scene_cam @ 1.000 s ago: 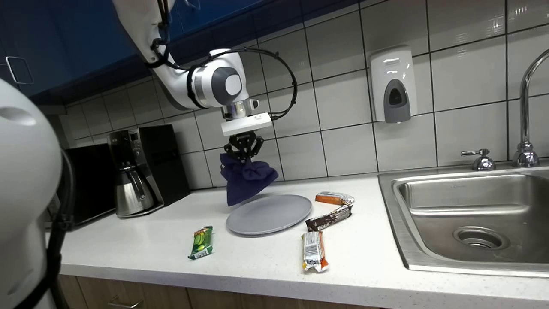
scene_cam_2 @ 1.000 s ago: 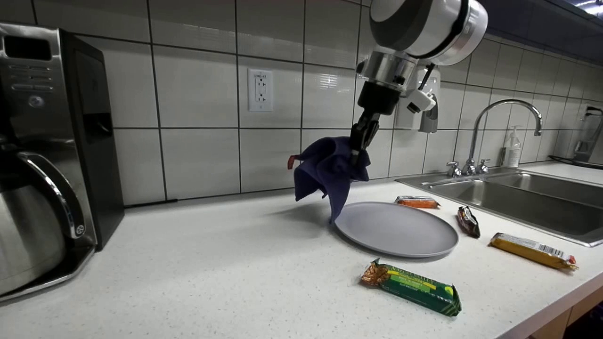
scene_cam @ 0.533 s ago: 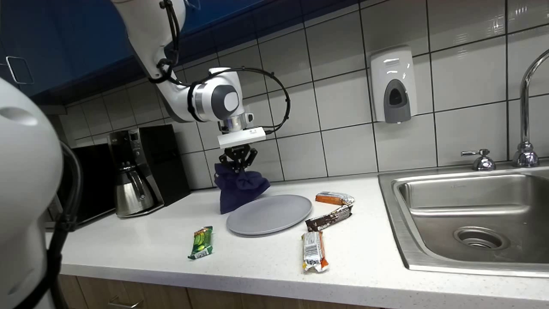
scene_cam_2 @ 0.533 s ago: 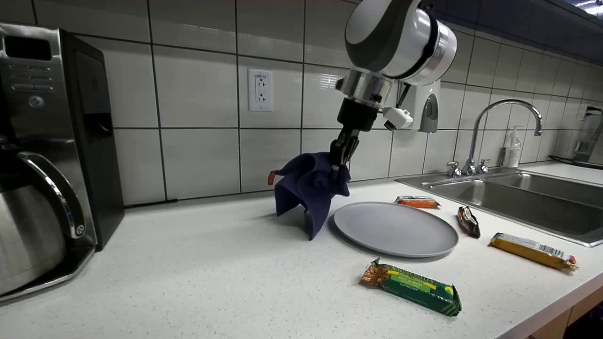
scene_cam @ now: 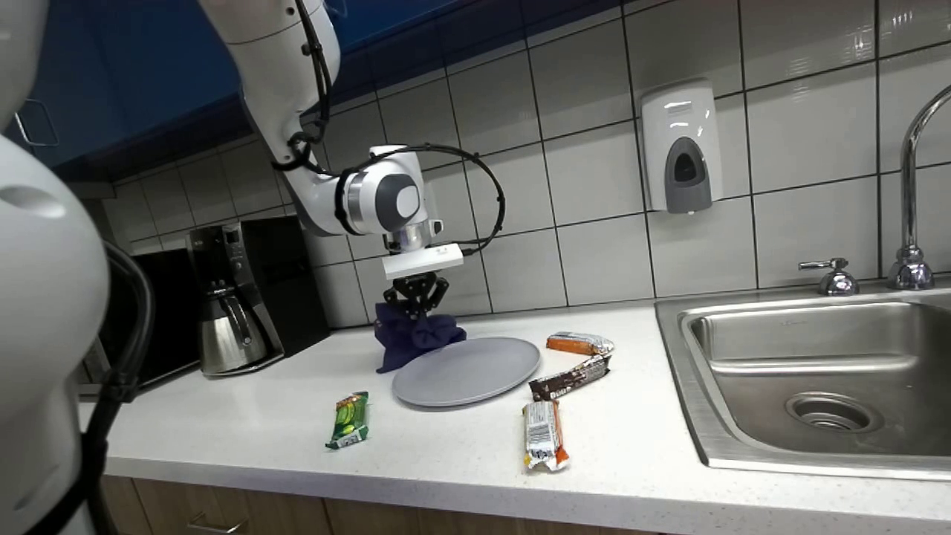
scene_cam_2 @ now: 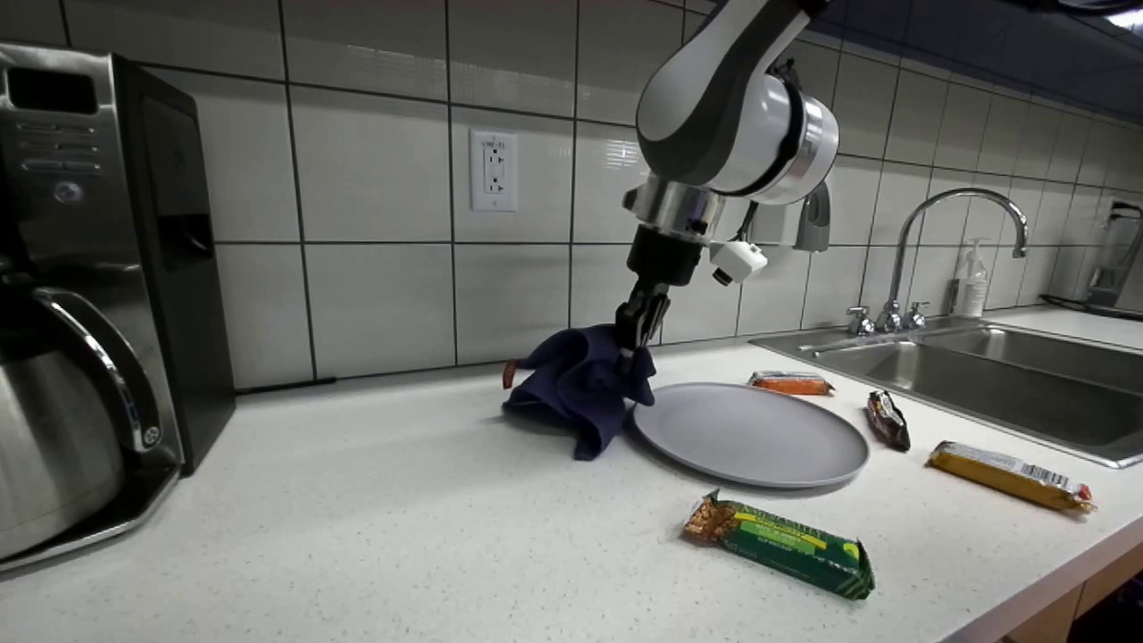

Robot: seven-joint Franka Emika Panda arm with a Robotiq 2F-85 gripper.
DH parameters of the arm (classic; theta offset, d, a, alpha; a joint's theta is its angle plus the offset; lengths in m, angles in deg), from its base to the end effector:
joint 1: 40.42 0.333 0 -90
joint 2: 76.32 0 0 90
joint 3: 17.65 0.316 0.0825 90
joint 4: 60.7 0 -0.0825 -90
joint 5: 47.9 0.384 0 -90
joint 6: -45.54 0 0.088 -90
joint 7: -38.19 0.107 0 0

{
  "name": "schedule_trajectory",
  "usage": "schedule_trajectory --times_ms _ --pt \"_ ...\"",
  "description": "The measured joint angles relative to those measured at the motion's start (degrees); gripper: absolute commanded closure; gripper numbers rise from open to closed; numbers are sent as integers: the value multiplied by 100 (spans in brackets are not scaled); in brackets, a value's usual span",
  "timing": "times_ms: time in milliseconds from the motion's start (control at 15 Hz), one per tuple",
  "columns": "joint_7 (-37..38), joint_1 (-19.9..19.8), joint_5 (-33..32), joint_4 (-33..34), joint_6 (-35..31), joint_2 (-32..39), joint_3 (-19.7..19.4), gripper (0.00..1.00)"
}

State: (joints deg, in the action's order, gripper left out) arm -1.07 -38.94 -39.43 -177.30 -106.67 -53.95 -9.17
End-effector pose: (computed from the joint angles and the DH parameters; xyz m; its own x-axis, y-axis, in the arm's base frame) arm 0.6130 0.0998 0.2764 0.7238 0.6367 0.2659 0.6561 -0.7544 0.0204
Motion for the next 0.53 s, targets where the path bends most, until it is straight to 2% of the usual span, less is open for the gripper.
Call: schedule_trajectory --times_ms 333,400,467,533 --pt "401 60 -425 331 -6 290 0 98" --pt "498 80 -508 394 -6 352 0 69" --pt "593 100 -590 454 -6 414 0 68" --pt "701 119 -662 508 -6 470 0 61"
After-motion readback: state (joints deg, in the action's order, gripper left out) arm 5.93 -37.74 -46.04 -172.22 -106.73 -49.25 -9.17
